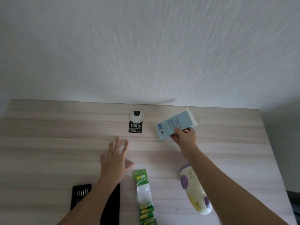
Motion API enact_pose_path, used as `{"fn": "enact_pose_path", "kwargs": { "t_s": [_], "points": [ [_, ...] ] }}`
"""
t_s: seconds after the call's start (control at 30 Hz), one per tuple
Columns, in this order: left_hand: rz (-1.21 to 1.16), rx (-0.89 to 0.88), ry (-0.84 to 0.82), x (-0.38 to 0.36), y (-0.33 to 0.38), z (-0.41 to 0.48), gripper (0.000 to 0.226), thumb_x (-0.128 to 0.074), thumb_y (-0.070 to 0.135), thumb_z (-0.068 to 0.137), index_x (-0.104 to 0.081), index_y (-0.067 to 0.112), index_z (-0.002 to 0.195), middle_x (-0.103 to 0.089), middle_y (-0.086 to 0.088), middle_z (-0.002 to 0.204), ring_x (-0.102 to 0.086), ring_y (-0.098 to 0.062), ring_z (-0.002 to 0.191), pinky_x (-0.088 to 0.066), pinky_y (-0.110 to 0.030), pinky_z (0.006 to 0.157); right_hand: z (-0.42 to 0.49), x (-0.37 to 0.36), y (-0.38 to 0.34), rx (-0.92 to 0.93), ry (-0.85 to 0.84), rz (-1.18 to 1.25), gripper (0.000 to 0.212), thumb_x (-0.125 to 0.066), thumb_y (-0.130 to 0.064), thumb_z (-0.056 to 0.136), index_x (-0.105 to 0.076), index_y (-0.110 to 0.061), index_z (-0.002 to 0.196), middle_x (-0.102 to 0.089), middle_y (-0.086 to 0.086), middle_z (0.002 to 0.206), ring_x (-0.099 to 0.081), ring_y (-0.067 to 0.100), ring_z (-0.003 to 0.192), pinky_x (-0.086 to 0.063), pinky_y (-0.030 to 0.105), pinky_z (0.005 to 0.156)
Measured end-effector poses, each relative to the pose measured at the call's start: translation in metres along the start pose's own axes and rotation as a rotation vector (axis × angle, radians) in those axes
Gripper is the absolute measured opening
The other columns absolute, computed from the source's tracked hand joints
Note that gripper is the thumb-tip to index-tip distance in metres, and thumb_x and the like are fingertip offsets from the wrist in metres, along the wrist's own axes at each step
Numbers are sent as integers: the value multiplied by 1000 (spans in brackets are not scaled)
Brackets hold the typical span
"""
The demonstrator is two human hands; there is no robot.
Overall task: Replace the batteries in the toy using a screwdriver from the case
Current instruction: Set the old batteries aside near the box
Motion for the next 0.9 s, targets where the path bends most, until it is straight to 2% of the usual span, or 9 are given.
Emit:
{"fn": "enact_pose_path", "kwargs": {
  "t_s": [0.1, 0.2, 0.3, 0.4, 0.53, 0.63, 0.73, 0.8, 0.9],
  "points": [
    [-8, 0, 18, 1, 1, -2, 101, -50, 69, 87, 17, 36, 155, 29, -3, 162, 12, -30, 153, -21, -61, 117, 10, -4, 8, -59, 48, 124, 30, -61, 3, 94, -50, -2, 122, -63, 13, 108, -66, 32, 107, -59, 41, 86],
    [-36, -1, 35, 2, 1, -1, 101, -54, 67, 86, 12, 35, 156, 24, -4, 164, 10, -31, 154, -21, -63, 116, 15, -3, 17, -85, 76, 131, 22, -63, 0, 93, -54, -4, 112, -66, 13, 109, -66, 31, 107, -59, 40, 87],
    [-31, 1, 42, 1, 0, 0, 100, -54, 67, 86, 11, 36, 156, 24, -3, 164, 10, -31, 154, -21, -63, 116, 17, 1, 23, -109, 84, 90, 14, -69, -5, 91, -61, -8, 102, -69, 14, 111, -69, 29, 101, -62, 36, 76],
    [-37, -1, 40, -2, -1, 0, 100, -54, 68, 86, 11, 37, 156, 24, -2, 164, 10, -30, 154, -22, -63, 116, 18, 7, 26, -133, 66, 19, 17, -74, -9, 88, -65, -9, 102, -72, 13, 105, -72, 25, 92, -62, 31, 62],
    [-36, -6, 47, -3, -3, 0, 101, -55, 69, 85, 8, 37, 157, 21, -3, 165, 8, -31, 154, -25, -62, 115, 7, 20, 22, -164, 68, -87, 9, -71, -7, 90, -65, -6, 97, -69, 14, 99, -68, 25, 84, -62, 35, 75],
    [-74, -11, 37, -1, -2, 0, 99, -57, 65, 86, 7, 37, 157, 20, -2, 166, 9, -31, 154, -22, -64, 115, -9, 33, 7, -86, 47, -161, 3, -65, -3, 92, -63, -5, 92, -66, 15, 98, -70, 25, 79, -61, 34, 73],
    [-100, -19, 13, 1, -4, 0, 97, -59, 62, 88, 4, 38, 157, 16, -2, 167, 7, -31, 154, -22, -63, 116, -36, 43, -17, 71, 2, -334, 2, -65, -6, 93, -65, -7, 91, -68, 14, 94, -72, 24, 77, -60, 32, 73],
    [-154, -33, 47, 5, -4, -6, 92, -62, 57, 89, -4, 35, 158, 2, -6, 168, -4, -32, 153, -24, -57, 118, -63, 45, -32, 201, -43, -476, 6, -65, -7, 93, -67, -11, 88, -71, 11, 91, -74, 21, 74, -62, 34, 74],
    [-314, -127, 191, 17, 6, -33, 79, -68, 41, 90, -27, 24, 156, -23, -10, 163, -23, -32, 149, -24, -47, 121, -112, 44, -39, 352, -114, -632, 8, -65, -11, 93, -68, -16, 87, -73, 2, 83, -75, 19, 71, -62, 37, 77]
  ]
}}
Point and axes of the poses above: each hand's wrist, its own z-axis towards the middle knuckle, its own x-axis out of the back of the hand, y = z × x, the point moved 8 cm from there along z, towards the middle knuckle
